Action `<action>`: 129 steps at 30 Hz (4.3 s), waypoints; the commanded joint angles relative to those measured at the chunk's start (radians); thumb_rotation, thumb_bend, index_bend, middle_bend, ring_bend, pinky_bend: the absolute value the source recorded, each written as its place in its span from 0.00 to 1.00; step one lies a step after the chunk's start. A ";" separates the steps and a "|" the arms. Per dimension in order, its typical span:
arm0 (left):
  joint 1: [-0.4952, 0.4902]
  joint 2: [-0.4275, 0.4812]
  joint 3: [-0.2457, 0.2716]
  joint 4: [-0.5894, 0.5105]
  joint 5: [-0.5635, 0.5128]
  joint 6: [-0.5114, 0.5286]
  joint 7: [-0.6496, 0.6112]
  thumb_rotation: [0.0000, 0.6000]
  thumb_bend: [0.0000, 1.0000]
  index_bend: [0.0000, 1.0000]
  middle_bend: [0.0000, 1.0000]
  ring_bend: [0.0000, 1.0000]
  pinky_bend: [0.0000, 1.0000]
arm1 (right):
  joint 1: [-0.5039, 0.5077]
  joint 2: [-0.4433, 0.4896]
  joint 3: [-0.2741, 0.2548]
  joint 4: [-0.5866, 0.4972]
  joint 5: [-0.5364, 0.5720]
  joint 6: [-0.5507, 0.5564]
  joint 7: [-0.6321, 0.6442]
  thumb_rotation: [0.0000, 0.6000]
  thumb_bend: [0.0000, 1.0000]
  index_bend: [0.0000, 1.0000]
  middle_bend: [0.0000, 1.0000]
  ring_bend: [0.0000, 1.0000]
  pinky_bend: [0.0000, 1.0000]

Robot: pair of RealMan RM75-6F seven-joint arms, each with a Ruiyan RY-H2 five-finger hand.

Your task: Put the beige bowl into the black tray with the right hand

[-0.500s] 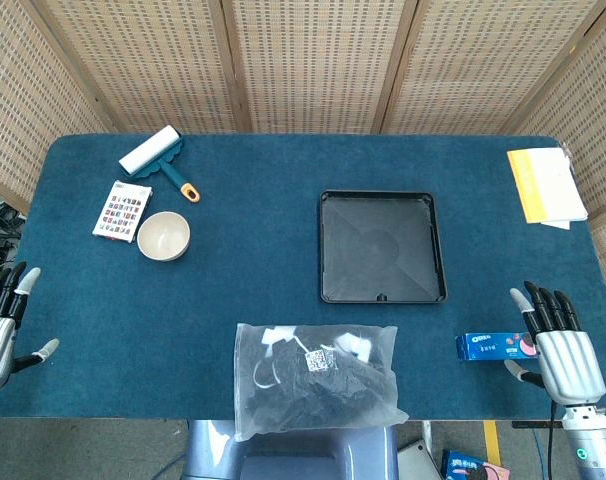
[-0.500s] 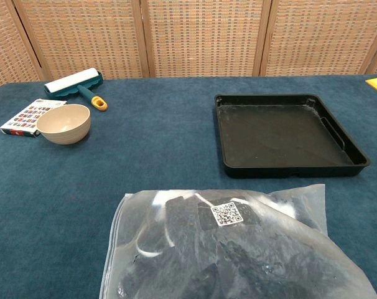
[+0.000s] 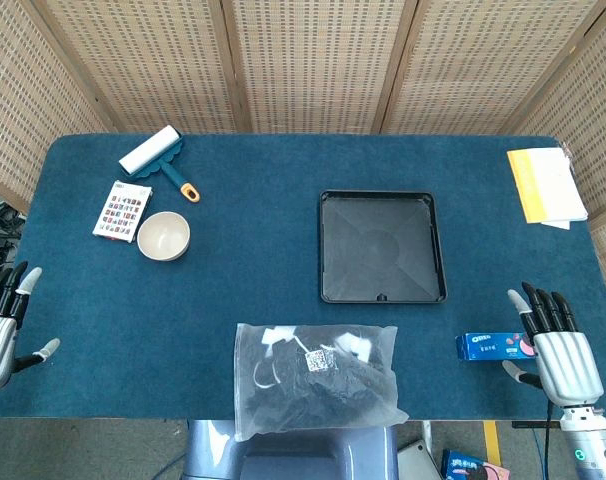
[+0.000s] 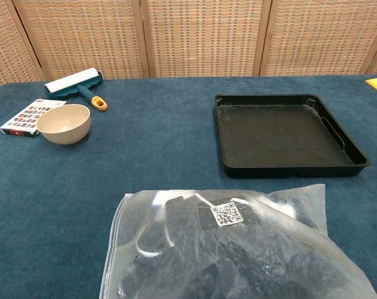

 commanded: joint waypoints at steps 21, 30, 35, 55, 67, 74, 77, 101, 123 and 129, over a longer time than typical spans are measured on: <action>-0.027 0.003 -0.005 -0.007 -0.008 -0.045 -0.012 1.00 0.02 0.00 0.00 0.00 0.00 | -0.003 0.004 -0.002 -0.005 -0.004 0.004 0.005 1.00 0.15 0.00 0.00 0.00 0.00; -0.132 0.006 -0.052 0.011 -0.037 -0.180 -0.003 1.00 0.17 0.26 0.00 0.00 0.00 | -0.001 0.001 -0.005 -0.003 -0.007 0.000 0.006 1.00 0.16 0.00 0.00 0.00 0.00; -0.215 -0.009 -0.090 0.031 -0.073 -0.280 0.034 1.00 0.17 0.32 0.00 0.00 0.00 | 0.000 -0.001 -0.004 0.001 -0.002 -0.003 0.011 1.00 0.16 0.00 0.00 0.00 0.00; -0.455 -0.180 -0.155 0.255 -0.294 -0.617 0.180 1.00 0.22 0.39 0.00 0.00 0.00 | 0.002 -0.005 0.004 0.027 0.011 -0.007 0.046 1.00 0.15 0.01 0.00 0.00 0.00; -0.517 -0.266 -0.150 0.386 -0.354 -0.684 0.206 1.00 0.22 0.43 0.00 0.00 0.00 | 0.000 -0.014 0.008 0.056 0.021 -0.005 0.077 1.00 0.15 0.02 0.00 0.00 0.00; -0.555 -0.328 -0.144 0.463 -0.369 -0.725 0.208 1.00 0.23 0.45 0.00 0.00 0.00 | 0.003 -0.022 0.012 0.078 0.045 -0.024 0.088 1.00 0.15 0.03 0.00 0.00 0.00; -0.576 -0.355 -0.145 0.497 -0.368 -0.735 0.208 1.00 0.23 0.46 0.00 0.00 0.00 | 0.004 -0.027 0.015 0.091 0.055 -0.031 0.089 1.00 0.16 0.03 0.00 0.00 0.00; -0.638 -0.475 -0.112 0.668 -0.339 -0.753 0.167 1.00 0.46 0.63 0.00 0.00 0.00 | -0.006 -0.043 0.014 0.118 0.069 -0.027 0.087 1.00 0.15 0.03 0.00 0.00 0.00; -0.673 -0.490 -0.124 0.615 -0.258 -0.646 0.135 1.00 0.48 0.68 0.00 0.00 0.00 | -0.011 -0.034 0.017 0.109 0.076 -0.026 0.090 1.00 0.15 0.06 0.00 0.00 0.00; -0.716 -0.507 -0.145 0.543 -0.260 -0.646 0.191 1.00 0.48 0.68 0.00 0.00 0.00 | -0.010 -0.034 0.020 0.114 0.079 -0.026 0.097 1.00 0.15 0.06 0.00 0.00 0.00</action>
